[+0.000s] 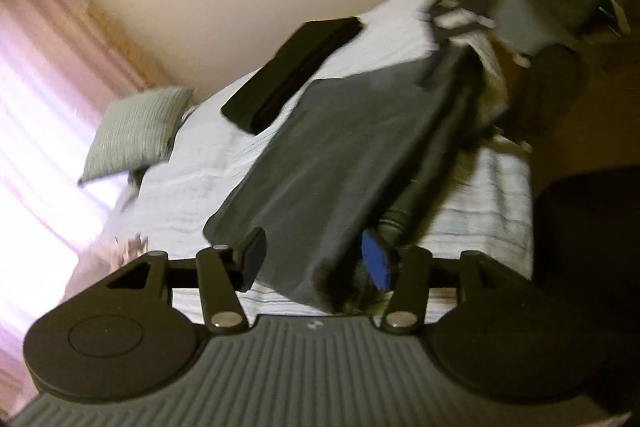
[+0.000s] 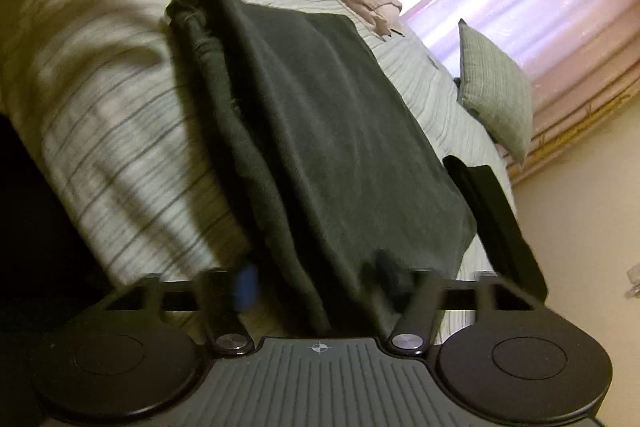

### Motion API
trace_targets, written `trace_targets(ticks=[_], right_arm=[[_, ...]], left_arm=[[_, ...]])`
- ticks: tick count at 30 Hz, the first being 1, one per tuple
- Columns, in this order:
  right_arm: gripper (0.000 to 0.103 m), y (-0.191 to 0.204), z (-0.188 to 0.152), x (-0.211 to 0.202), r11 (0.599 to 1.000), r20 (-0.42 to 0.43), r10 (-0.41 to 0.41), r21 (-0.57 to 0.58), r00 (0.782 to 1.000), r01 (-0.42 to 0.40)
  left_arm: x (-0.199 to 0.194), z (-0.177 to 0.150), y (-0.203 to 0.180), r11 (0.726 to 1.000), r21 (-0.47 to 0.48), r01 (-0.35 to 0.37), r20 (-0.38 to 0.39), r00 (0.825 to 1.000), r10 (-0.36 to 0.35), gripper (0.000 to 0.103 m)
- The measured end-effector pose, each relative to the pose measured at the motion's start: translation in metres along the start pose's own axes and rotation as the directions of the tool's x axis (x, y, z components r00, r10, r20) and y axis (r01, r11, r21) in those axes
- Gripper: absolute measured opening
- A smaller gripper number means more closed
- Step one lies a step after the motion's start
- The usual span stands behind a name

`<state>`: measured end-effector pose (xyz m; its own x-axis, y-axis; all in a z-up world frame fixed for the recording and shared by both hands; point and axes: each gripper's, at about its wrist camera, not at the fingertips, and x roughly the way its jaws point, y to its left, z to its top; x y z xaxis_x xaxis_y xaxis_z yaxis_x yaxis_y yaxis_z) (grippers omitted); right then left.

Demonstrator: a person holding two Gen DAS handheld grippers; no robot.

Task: Fold clothes

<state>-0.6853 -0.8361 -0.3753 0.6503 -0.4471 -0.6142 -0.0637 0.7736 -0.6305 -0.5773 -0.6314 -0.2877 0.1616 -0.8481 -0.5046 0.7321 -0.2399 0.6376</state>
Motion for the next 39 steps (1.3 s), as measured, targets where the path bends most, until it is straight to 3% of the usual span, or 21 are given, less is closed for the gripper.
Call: trace_targets(ticks=[2,3,6,9,14,19,24,26,28,32,36,39], right_arm=[[0.035,-0.013,0.004,-0.004,0.999,0.011,0.01,0.043,1.0,-0.011],[0.034,-0.022,0.006,-0.008,0.996,0.016,0.026,0.09,1.0,-0.027],[0.032,-0.055,0.012,-0.018,0.967,0.055,0.06,0.245,0.997,-0.072],[0.032,-0.061,0.018,-0.021,0.967,0.065,0.049,0.246,0.997,-0.063],[0.032,-0.057,0.015,-0.017,0.962,0.066,0.053,0.264,0.996,-0.068],[0.032,-0.053,0.011,-0.024,0.956,0.075,0.059,0.282,0.995,-0.078],[0.037,-0.044,0.003,-0.024,0.958,0.09,0.052,0.276,0.995,-0.075],[0.054,-0.035,-0.002,-0.026,0.97,0.092,0.022,0.238,0.996,-0.043],[0.061,-0.025,-0.009,-0.026,0.984,0.083,-0.026,0.177,0.996,0.011],[0.061,-0.006,-0.023,-0.017,0.994,0.05,-0.112,0.016,0.992,0.111],[0.06,0.0,-0.029,-0.005,0.974,0.044,-0.205,-0.086,0.978,0.209],[0.06,0.006,-0.03,0.004,0.958,0.05,-0.224,-0.17,0.973,0.23]], left_arm=[[0.004,0.0,-0.013,0.999,0.048,-0.006,-0.006,1.0,0.006,0.057],[0.006,0.0,-0.018,0.998,0.064,-0.011,-0.009,1.0,0.011,0.065],[0.015,0.002,-0.03,0.992,0.111,-0.055,-0.007,0.998,0.056,0.071],[0.027,0.007,-0.037,0.983,0.15,-0.106,-0.016,0.994,0.11,0.072],[0.049,0.011,-0.05,0.951,0.255,-0.174,-0.038,0.981,0.189,0.07],[0.067,0.004,-0.058,0.92,0.333,-0.207,-0.066,0.968,0.241,0.051],[0.068,0.004,-0.043,0.949,0.282,-0.144,-0.08,0.982,0.173,0.035],[0.065,0.004,-0.034,0.966,0.234,-0.106,-0.091,0.987,0.131,0.034],[0.064,0.007,-0.021,0.984,0.164,-0.065,-0.103,0.991,0.082,0.033],[0.065,0.012,0.004,0.999,0.038,-0.001,-0.109,0.994,0.005,0.032],[0.064,0.013,0.012,0.999,0.024,0.025,-0.109,0.994,-0.022,0.032],[0.062,0.014,0.013,0.999,0.022,0.028,-0.112,0.993,-0.025,0.032]])
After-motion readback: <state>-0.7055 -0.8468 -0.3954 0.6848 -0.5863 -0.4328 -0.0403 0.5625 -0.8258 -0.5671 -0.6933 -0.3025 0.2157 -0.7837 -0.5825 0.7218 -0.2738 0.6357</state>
